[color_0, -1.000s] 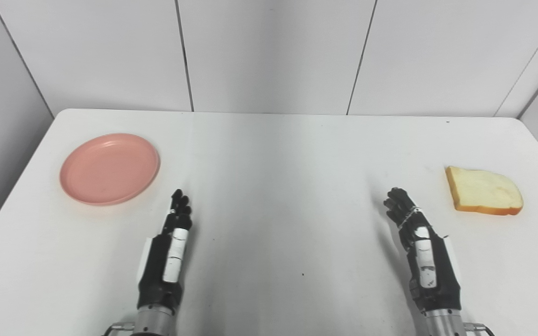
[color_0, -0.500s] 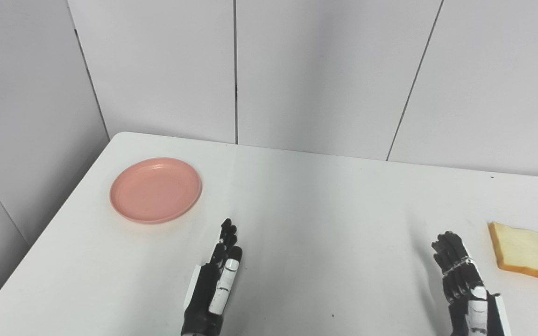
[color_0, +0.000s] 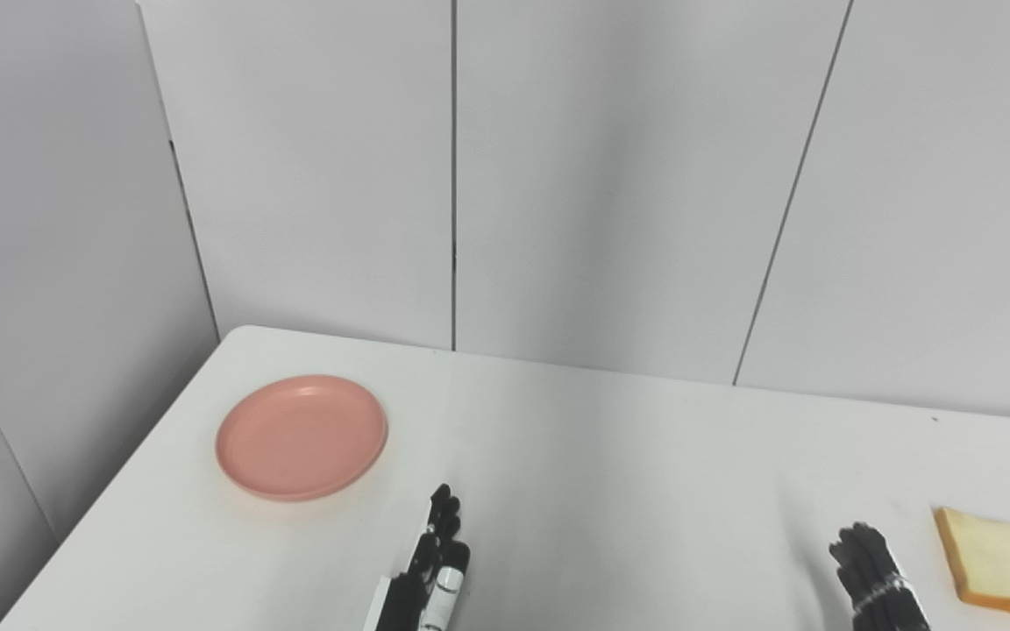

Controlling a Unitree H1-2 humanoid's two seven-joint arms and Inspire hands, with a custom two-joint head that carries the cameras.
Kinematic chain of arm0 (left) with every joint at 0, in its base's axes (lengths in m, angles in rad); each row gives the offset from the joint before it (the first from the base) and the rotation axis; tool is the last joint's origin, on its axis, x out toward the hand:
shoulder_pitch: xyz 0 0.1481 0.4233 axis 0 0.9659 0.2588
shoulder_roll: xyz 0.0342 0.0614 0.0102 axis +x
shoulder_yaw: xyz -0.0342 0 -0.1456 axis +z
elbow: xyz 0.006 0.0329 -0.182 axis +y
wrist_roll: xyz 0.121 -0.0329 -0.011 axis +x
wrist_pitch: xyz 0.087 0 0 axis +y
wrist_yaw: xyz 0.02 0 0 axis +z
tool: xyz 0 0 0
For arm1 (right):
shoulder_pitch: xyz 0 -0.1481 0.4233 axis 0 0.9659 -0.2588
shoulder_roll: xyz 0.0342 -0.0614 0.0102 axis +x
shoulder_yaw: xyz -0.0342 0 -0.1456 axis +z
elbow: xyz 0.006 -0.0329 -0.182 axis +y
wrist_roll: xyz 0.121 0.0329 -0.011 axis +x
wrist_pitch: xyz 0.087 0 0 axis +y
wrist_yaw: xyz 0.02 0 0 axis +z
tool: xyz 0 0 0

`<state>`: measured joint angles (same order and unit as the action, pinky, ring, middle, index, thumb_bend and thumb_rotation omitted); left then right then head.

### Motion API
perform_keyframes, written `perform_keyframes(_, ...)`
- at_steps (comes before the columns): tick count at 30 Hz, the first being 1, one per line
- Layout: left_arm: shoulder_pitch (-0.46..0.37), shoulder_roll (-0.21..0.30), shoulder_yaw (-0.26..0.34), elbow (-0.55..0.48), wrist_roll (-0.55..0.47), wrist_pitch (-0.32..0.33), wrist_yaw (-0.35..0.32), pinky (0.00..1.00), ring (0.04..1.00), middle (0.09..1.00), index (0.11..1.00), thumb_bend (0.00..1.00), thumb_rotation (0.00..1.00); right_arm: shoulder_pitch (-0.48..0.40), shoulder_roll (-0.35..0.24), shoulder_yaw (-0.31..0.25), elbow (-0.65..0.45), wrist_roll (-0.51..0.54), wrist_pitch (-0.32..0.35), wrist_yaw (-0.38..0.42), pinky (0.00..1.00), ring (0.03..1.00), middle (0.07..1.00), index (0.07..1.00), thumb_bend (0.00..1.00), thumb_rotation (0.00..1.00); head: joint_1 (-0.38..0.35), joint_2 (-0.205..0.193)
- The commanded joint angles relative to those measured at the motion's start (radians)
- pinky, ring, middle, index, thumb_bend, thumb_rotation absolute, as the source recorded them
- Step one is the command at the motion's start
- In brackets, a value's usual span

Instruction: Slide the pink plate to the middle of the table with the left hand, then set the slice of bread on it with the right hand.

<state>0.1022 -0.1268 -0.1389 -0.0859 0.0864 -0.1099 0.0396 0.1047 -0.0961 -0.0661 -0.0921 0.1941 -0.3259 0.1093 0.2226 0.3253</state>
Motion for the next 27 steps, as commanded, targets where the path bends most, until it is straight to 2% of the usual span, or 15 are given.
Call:
perform_keyframes(1,-0.010,0.012,0.026,0.048,-0.039,-0.070,-0.003,1.00,1.000,1.000,0.999,0.66,0.90,0.006,-0.006,-0.011,0.250,-0.027,-0.043,-0.002,0.99,0.925,0.924,0.906,0.78,1.00,-0.024,-0.002)
perform_keyframes(2,-0.011,0.015,0.033,0.041,-0.050,-0.069,-0.005,1.00,1.000,1.000,0.998,0.66,0.89,0.006,-0.002,-0.007,0.250,-0.029,-0.044,-0.003,0.99,0.922,0.922,0.902,0.78,1.00,-0.027,-0.002)
perform_keyframes(4,-0.014,0.021,0.050,0.022,-0.077,-0.058,-0.008,1.00,0.997,0.986,0.978,0.76,0.88,0.006,0.007,0.000,0.246,-0.034,-0.040,-0.007,0.97,0.903,0.907,0.884,0.79,1.00,-0.044,0.000)
perform_keyframes(7,-0.024,0.027,0.080,-0.011,-0.121,-0.044,-0.007,1.00,0.991,0.975,0.963,0.80,0.87,0.005,0.017,0.012,0.244,-0.050,-0.041,-0.015,0.96,0.895,0.901,0.874,0.79,1.00,-0.077,0.005)
perform_keyframes(10,-0.050,0.038,0.113,-0.054,-0.150,-0.033,-0.003,0.99,0.944,0.939,0.926,0.87,0.89,0.003,0.023,0.021,0.249,-0.069,-0.053,-0.022,0.92,0.878,0.886,0.853,0.77,1.00,-0.093,0.010)
perform_keyframes(15,-0.122,0.072,0.165,-0.095,-0.158,-0.010,-0.002,0.97,0.926,0.919,0.931,0.90,0.90,0.002,0.035,0.028,0.243,-0.090,-0.047,-0.031,0.90,0.868,0.876,0.842,0.81,0.97,-0.106,0.018)
perform_keyframes(19,-0.188,0.119,0.211,-0.083,-0.174,-0.008,-0.005,0.97,0.940,0.922,0.937,0.90,0.89,0.001,0.043,0.030,0.238,-0.105,-0.041,-0.036,0.89,0.865,0.874,0.839,0.82,0.96,-0.113,0.026)
perform_keyframes(22,-0.261,0.187,0.254,-0.006,-0.187,-0.052,-0.021,0.94,0.936,0.928,0.926,0.90,0.89,0.000,0.048,0.033,0.235,-0.115,-0.041,-0.038,0.90,0.859,0.870,0.834,0.83,0.96,-0.122,0.032)
perform_keyframes(24,-0.301,0.218,0.270,0.009,-0.195,-0.042,-0.026,0.92,0.926,0.920,0.911,0.92,0.89,0.002,0.051,0.035,0.229,-0.120,-0.039,-0.040,0.89,0.855,0.867,0.831,0.82,0.95,-0.123,0.032)
perform_keyframes(27,-0.367,0.246,0.293,-0.015,-0.227,0.010,-0.025,0.92,0.931,0.920,0.912,0.92,0.86,0.005,0.053,0.039,0.222,-0.126,-0.036,-0.043,0.89,0.851,0.865,0.831,0.81,0.95,-0.126,0.036)
